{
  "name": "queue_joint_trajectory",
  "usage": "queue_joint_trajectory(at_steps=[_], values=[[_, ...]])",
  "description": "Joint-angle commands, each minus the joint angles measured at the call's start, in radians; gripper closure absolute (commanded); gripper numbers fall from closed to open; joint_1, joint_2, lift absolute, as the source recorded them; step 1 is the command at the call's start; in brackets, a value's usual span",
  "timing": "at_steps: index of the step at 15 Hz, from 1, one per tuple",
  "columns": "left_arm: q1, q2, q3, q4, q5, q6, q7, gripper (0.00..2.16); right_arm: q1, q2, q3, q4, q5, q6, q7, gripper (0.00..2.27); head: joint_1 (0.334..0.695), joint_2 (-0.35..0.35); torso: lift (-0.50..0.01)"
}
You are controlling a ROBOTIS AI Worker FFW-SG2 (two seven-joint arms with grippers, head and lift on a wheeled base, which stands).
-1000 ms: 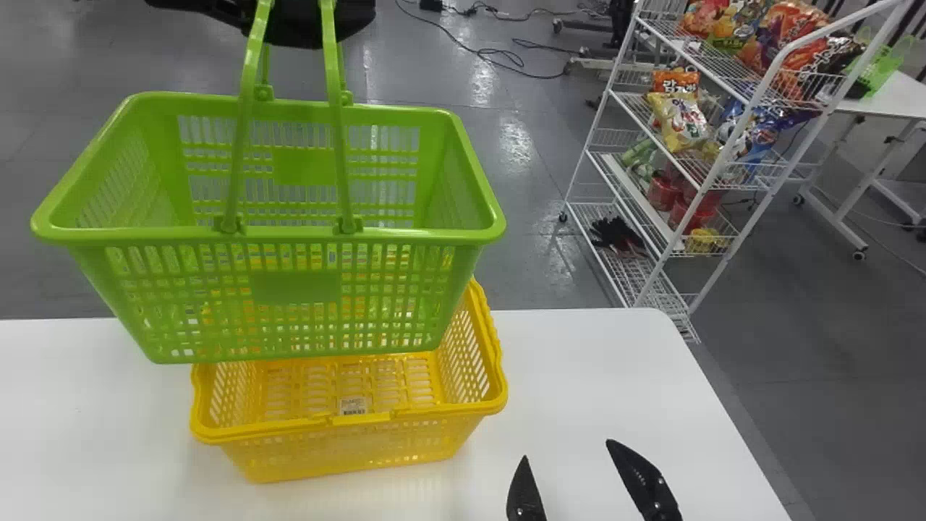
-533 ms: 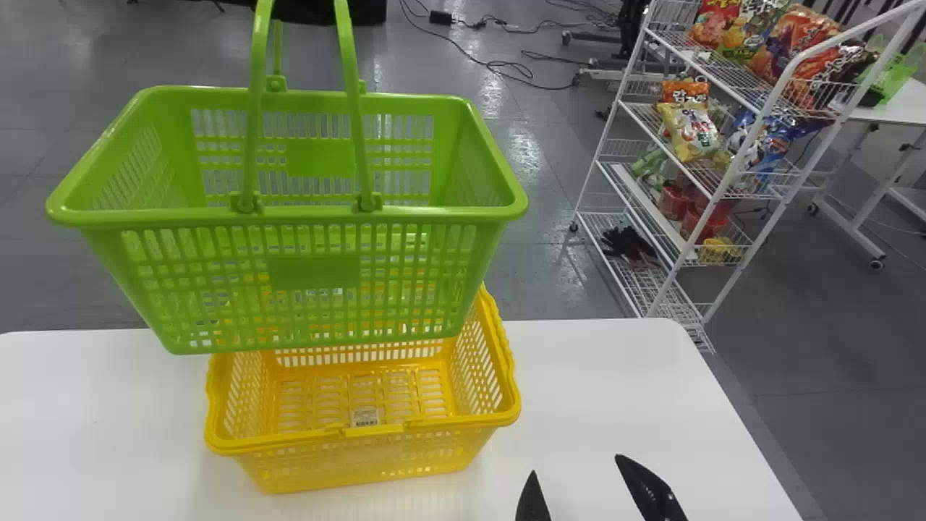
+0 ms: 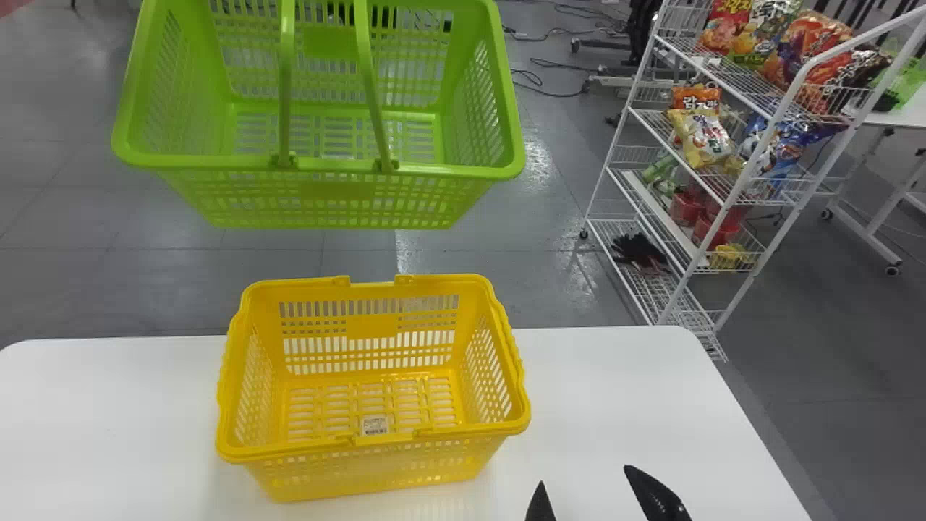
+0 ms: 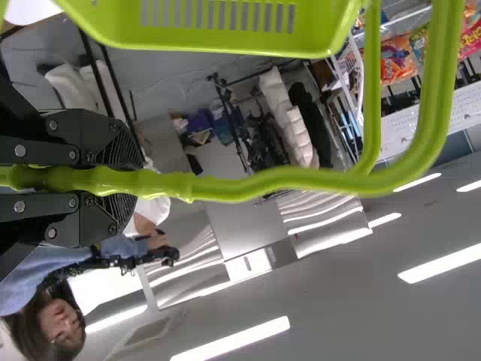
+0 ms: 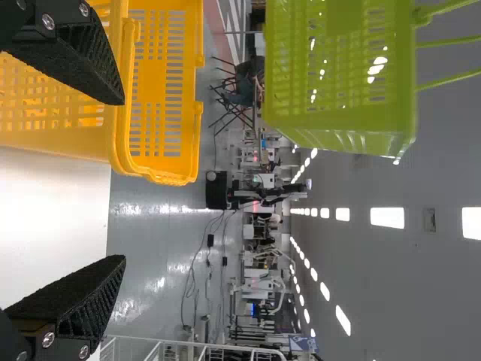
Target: Grasp handle with right gripper to insert into left gripper then lift and swing left to center
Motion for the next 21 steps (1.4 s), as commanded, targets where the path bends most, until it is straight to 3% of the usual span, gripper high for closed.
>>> queue_joint_trajectory(at_steps=[1, 5, 10, 15, 19, 21], values=[[-0.004, 0.037, -0.022, -0.004, -0.003, 0.004, 0.000, 1.98, 0.000, 0.000, 0.000, 0.004, -0.002, -0.006, 0.000, 0.06, 0.607, -0.180, -0.093], [-0.035, 0.189, -0.093, -0.012, -0.001, 0.004, -0.017, 1.98, 0.002, -0.003, -0.006, 0.006, -0.015, -0.021, 0.002, 0.06, 0.613, -0.142, -0.093], [-0.030, 0.460, -0.139, -0.055, 0.008, 0.004, -0.041, 1.98, 0.000, -0.009, -0.014, 0.009, -0.029, -0.021, 0.002, 0.06, 0.614, -0.014, -0.093], [0.109, 0.695, -0.100, -0.148, 0.051, 0.004, -0.064, 1.98, 0.000, -0.017, -0.035, 0.010, -0.054, -0.027, 0.005, 0.06, 0.635, 0.152, -0.093], [0.353, 0.803, 0.096, -0.231, 0.059, 0.004, -0.067, 1.98, 0.006, -0.021, -0.060, 0.010, -0.072, -0.033, 0.008, 0.06, 0.660, 0.211, -0.093], [0.582, 0.847, 0.281, -0.297, 0.074, 0.004, -0.067, 1.98, 0.011, -0.021, -0.081, 0.012, -0.092, -0.052, 0.020, 0.06, 0.683, 0.242, -0.093]])
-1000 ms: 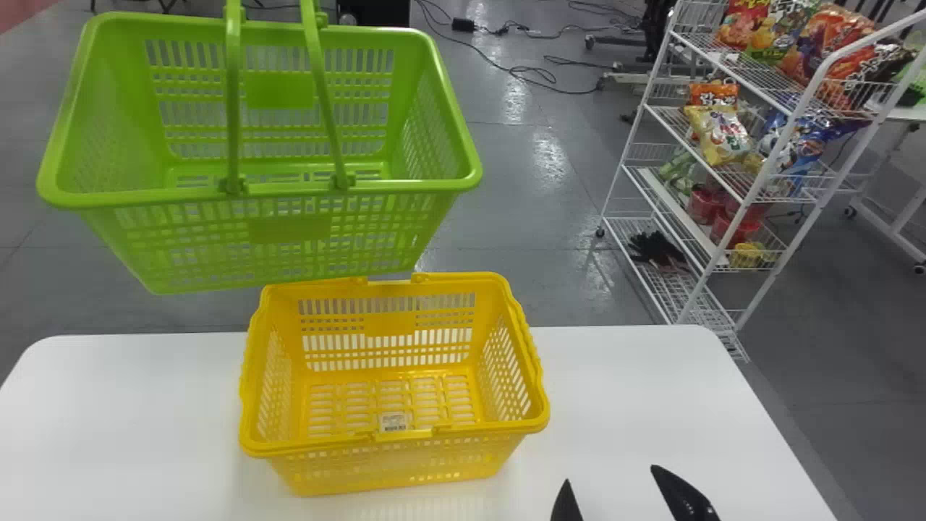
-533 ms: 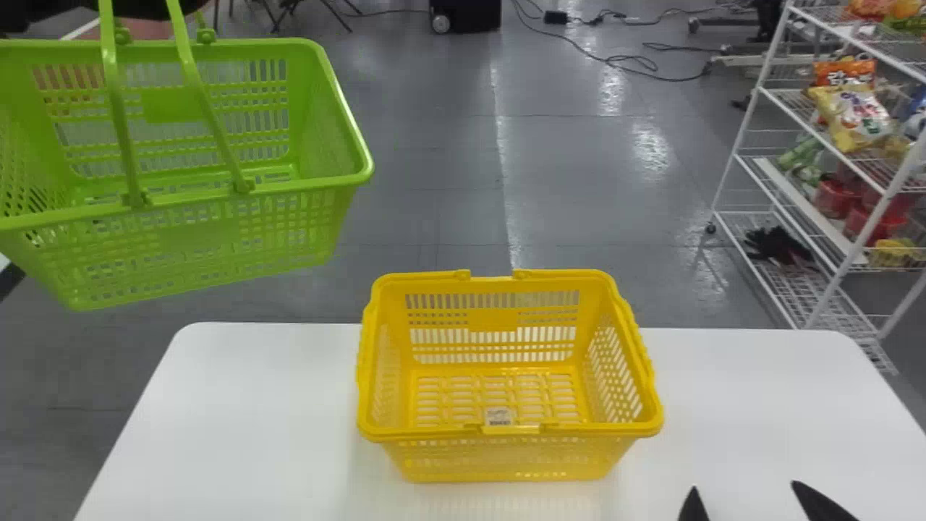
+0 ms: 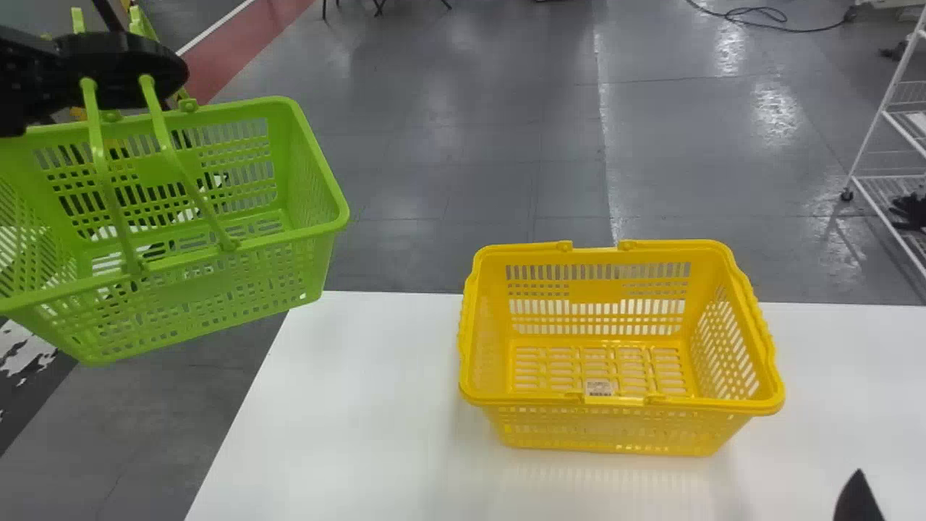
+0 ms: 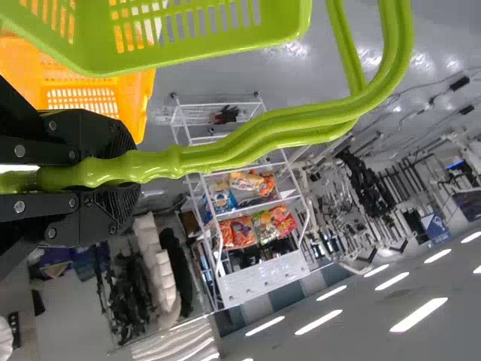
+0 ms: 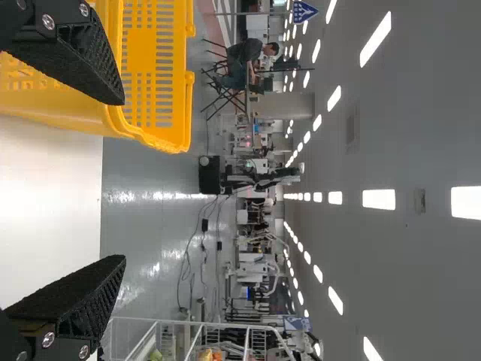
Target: Grasp handle with right gripper to insert into left gripper then lift and swing left to center
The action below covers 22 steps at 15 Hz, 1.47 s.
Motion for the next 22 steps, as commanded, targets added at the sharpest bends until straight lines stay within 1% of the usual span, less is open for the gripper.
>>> queue_joint_trajectory(at_steps=[1, 3, 5, 8, 11, 14, 16, 20, 21, 22], values=[[0.278, 0.040, 0.235, -0.077, 0.009, 0.004, 0.000, 1.98, 0.005, 0.000, -0.023, 0.002, -0.021, -0.020, 0.006, 0.06, 0.692, 0.250, -0.093], [0.515, 0.046, 0.443, -0.134, 0.025, 0.004, 0.000, 1.98, 0.005, 0.000, -0.049, 0.007, -0.038, -0.023, 0.017, 0.06, 0.695, 0.272, -0.093], [0.808, 0.034, 0.692, -0.226, 0.048, 0.004, 0.000, 1.98, 0.006, 0.000, -0.075, 0.008, -0.050, -0.029, 0.020, 0.06, 0.695, 0.279, -0.093], [1.106, -0.049, 0.946, -0.384, 0.075, 0.004, 0.008, 1.98, 0.008, 0.000, -0.103, 0.011, -0.068, -0.038, 0.034, 0.06, 0.695, 0.274, -0.093], [1.335, -0.169, 1.114, -0.562, 0.111, 0.004, 0.012, 1.98, 0.008, 0.000, -0.109, 0.019, -0.073, -0.045, 0.037, 0.06, 0.695, 0.255, -0.093], [1.509, -0.284, 1.241, -0.725, 0.137, 0.004, 0.012, 1.98, 0.008, 0.000, -0.115, 0.022, -0.073, -0.045, 0.039, 0.06, 0.695, 0.225, -0.093], [1.594, -0.357, 1.285, -0.818, 0.161, 0.004, 0.012, 1.98, 0.005, 0.000, -0.123, 0.022, -0.075, -0.045, 0.040, 0.06, 0.695, 0.209, -0.093], [1.697, -0.483, 1.282, -1.021, 0.186, 0.004, 0.015, 1.98, 0.000, -0.002, -0.132, 0.023, -0.082, -0.045, 0.045, 0.06, 0.695, 0.145, -0.093], [1.713, -0.514, 1.273, -1.074, 0.195, 0.004, 0.020, 1.98, 0.000, -0.002, -0.135, 0.025, -0.082, -0.045, 0.046, 0.06, 0.695, 0.100, -0.093], [1.727, -0.540, 1.269, -1.124, 0.201, 0.004, 0.022, 1.98, 0.000, -0.003, -0.138, 0.027, -0.082, -0.045, 0.048, 0.06, 0.695, 0.072, -0.093]])
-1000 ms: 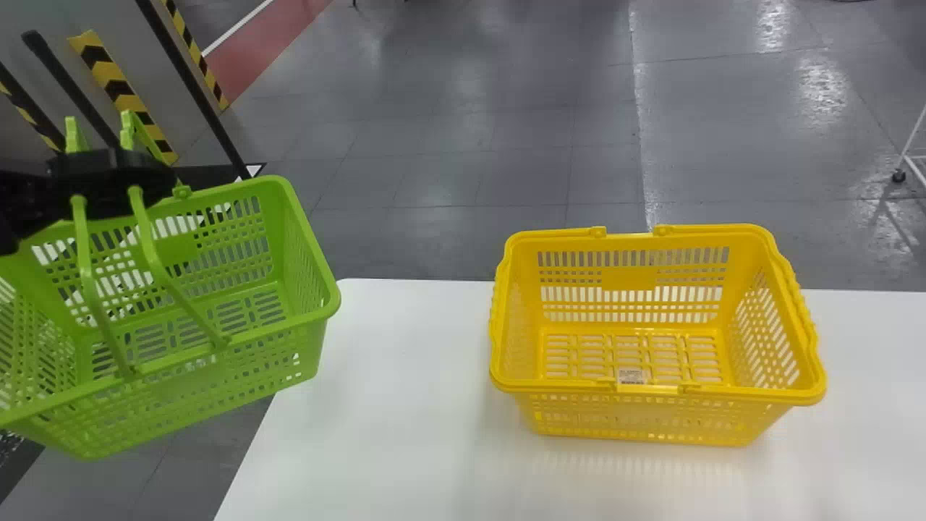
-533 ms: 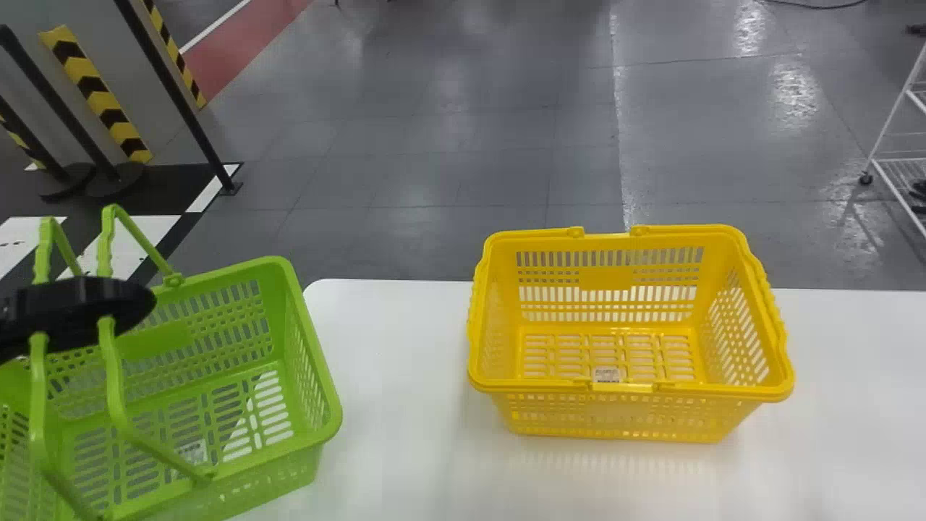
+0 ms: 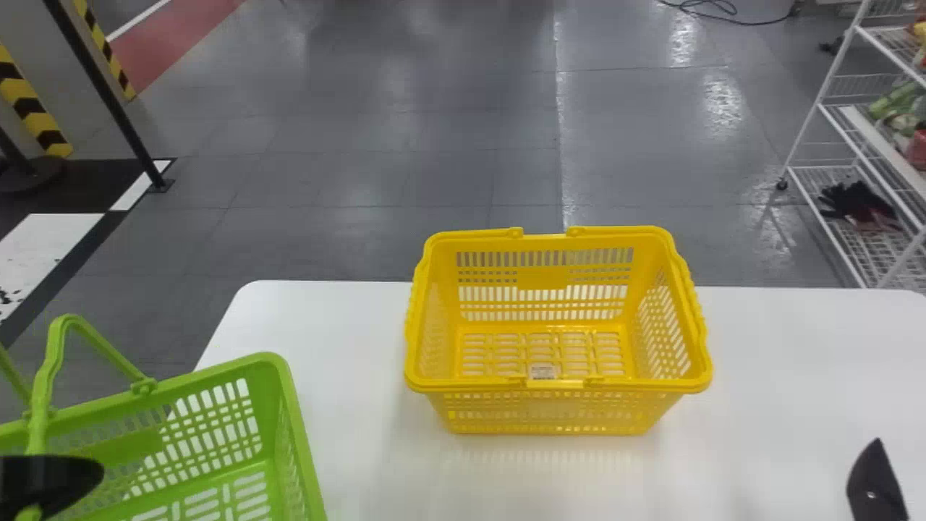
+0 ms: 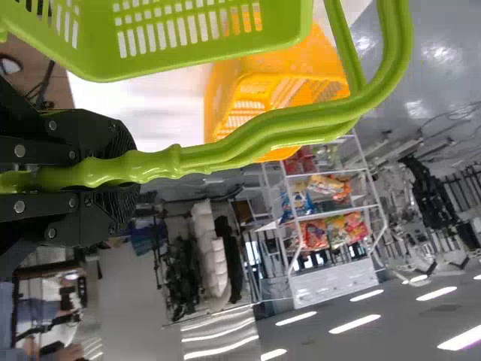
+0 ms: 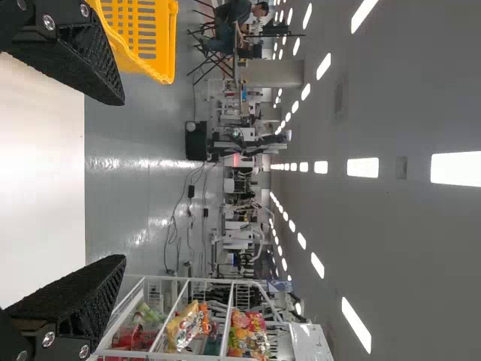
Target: Grasp handle with right gripper to insert into left gripper then lift and swing left to center
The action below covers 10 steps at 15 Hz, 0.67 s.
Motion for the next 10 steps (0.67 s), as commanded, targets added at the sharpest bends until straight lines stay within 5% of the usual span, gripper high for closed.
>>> queue_joint_trajectory(at_steps=[1, 10], values=[[0.039, -0.064, -0.020, -0.126, 0.021, 0.004, 0.009, 1.98, 0.000, -0.001, -0.010, 0.002, -0.010, 0.000, 0.011, 0.06, 0.695, 0.047, -0.093], [0.010, -0.204, -0.224, -0.387, 0.045, 0.004, 0.077, 1.98, -0.005, -0.010, -0.037, -0.001, -0.026, -0.012, 0.043, 0.06, 0.695, -0.297, -0.093]])
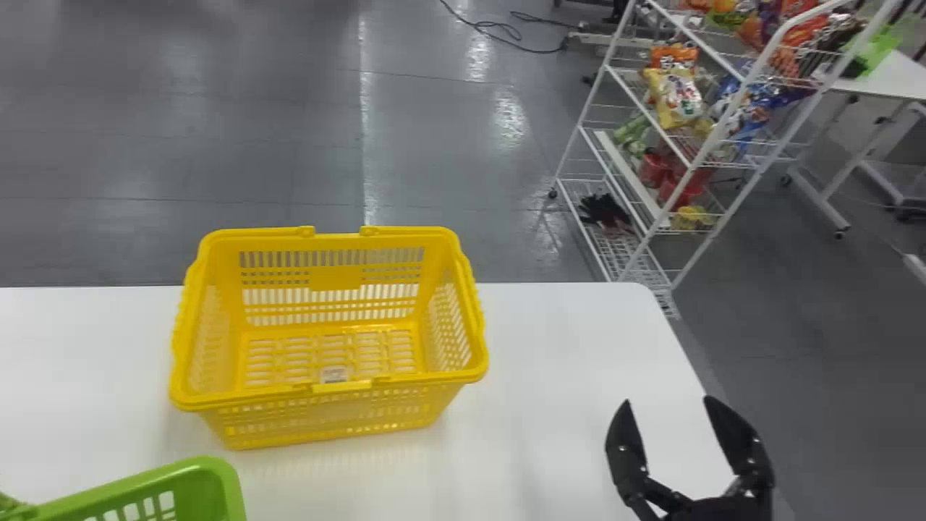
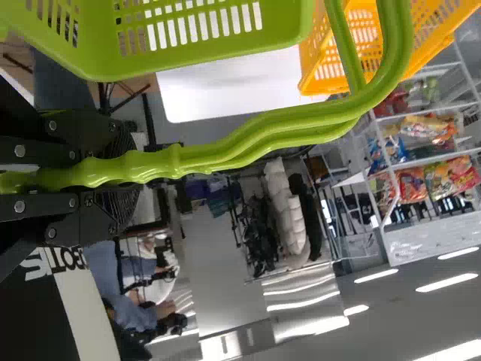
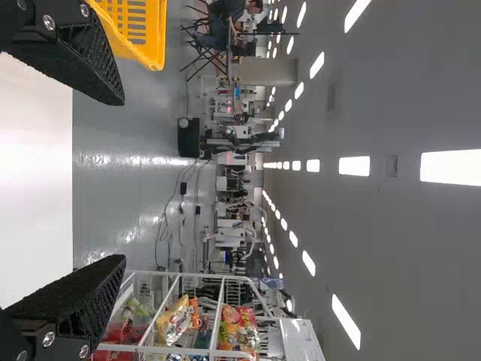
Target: Grasp handle with right gripper to insert into left gripper then lift and swing left to center
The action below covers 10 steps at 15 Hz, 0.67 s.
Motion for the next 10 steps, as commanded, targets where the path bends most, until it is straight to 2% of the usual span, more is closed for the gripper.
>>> queue_joint_trajectory(at_steps=[1, 2, 10], values=[[-0.046, -0.026, -0.095, -0.033, -0.014, 0.004, 0.013, 1.98, 0.000, 0.000, 0.000, -0.002, 0.001, 0.000, 0.003, 0.06, 0.695, -0.316, -0.093], [-0.061, -0.032, -0.136, -0.038, -0.028, 0.004, 0.019, 1.98, 0.000, 0.000, 0.000, -0.003, 0.001, 0.000, 0.005, 0.06, 0.695, -0.350, -0.093], [-0.258, -0.062, -0.484, -0.050, -0.146, 0.004, 0.085, 1.98, 0.014, 0.001, 0.011, -0.015, 0.007, -0.009, 0.023, 0.06, 0.695, -0.350, -0.093]])
